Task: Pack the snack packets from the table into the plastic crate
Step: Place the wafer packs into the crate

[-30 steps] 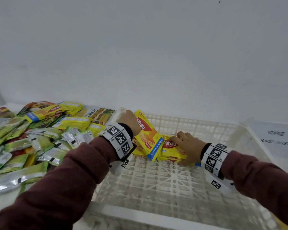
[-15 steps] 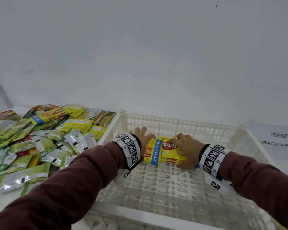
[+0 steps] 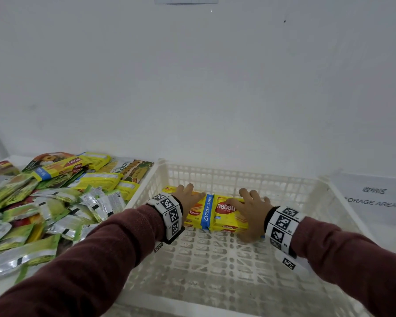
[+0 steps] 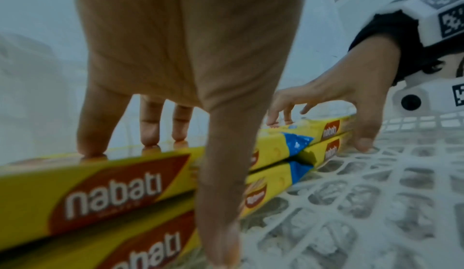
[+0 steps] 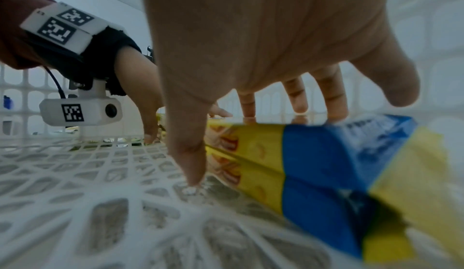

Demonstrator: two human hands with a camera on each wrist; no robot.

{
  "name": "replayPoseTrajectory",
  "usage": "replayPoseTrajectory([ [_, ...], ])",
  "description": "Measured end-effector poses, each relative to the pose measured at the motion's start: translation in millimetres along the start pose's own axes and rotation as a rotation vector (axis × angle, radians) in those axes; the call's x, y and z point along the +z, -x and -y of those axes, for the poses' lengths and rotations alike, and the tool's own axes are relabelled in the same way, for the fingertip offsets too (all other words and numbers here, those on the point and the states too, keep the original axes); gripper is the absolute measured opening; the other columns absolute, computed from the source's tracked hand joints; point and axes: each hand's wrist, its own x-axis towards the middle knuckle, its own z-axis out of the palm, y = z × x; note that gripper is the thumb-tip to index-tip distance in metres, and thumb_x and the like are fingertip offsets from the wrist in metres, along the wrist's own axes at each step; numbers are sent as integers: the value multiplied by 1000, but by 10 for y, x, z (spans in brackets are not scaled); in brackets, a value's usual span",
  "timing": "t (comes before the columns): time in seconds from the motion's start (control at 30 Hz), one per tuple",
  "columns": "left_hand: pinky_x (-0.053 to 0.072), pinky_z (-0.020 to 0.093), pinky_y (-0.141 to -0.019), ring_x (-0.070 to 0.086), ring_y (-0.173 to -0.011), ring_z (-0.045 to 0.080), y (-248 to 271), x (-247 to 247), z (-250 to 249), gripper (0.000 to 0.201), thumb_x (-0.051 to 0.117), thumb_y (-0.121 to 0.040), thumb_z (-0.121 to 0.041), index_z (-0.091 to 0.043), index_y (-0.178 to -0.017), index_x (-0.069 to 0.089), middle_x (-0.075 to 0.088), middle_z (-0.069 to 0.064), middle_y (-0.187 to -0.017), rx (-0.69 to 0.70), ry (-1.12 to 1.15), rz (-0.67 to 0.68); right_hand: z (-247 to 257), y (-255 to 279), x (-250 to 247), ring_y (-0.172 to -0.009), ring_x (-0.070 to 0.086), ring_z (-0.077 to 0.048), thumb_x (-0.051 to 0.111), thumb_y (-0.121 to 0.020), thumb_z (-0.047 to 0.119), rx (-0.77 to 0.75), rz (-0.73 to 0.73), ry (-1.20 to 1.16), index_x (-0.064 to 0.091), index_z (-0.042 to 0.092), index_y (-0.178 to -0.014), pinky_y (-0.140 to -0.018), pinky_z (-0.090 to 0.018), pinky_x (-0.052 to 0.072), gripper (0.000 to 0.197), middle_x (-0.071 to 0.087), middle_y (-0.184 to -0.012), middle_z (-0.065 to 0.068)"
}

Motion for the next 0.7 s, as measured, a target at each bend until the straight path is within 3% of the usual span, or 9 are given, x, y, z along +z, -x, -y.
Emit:
replayPoseTrajectory([
  [0.2, 40, 46, -103, 25, -133, 38, -16, 27, -33, 97, 65, -81, -5, -23, -149, -1, 13, 15, -150, 19, -29, -44, -34, -3, -1, -124, 33, -32, 68, -71, 52, 7, 36, -77, 12, 37, -141, -93, -47, 46, 90, 19, -141, -6],
  [0.4, 41, 46, -102, 27, -131, 38, -32, 51, -23, 99, 67, -79, -7, -24, -149, -1, 15, 14, -148, 42, -40, -67, -23, 3, 4, -124, 35, -32, 66, -72, 55, 28, 65, -54, 11, 34, -142, -93, -48, 46, 91, 24, -140, -7],
  [0.57, 39, 47, -102, 23, -135, 31, -86, 99, -6, 115, 81, -66, -29, -26, -148, 1, 14, 8, -148, 37, 12, -59, -59, 7, -33, -124, 38, -31, 70, -69, 51, 1, 106, -86, 10, 34, -142, -97, -47, 41, 95, 32, -136, -8],
  [0.7, 40, 48, -101, 26, -132, 30, -124, 84, 8, 109, 80, -67, -32, -27, -147, 6, 19, 7, -146, 27, 74, -66, -90, 32, -71, -120, 42, -30, 69, -69, 51, -13, 88, -90, 15, 33, -140, -96, -44, 39, 91, 39, -131, -9],
])
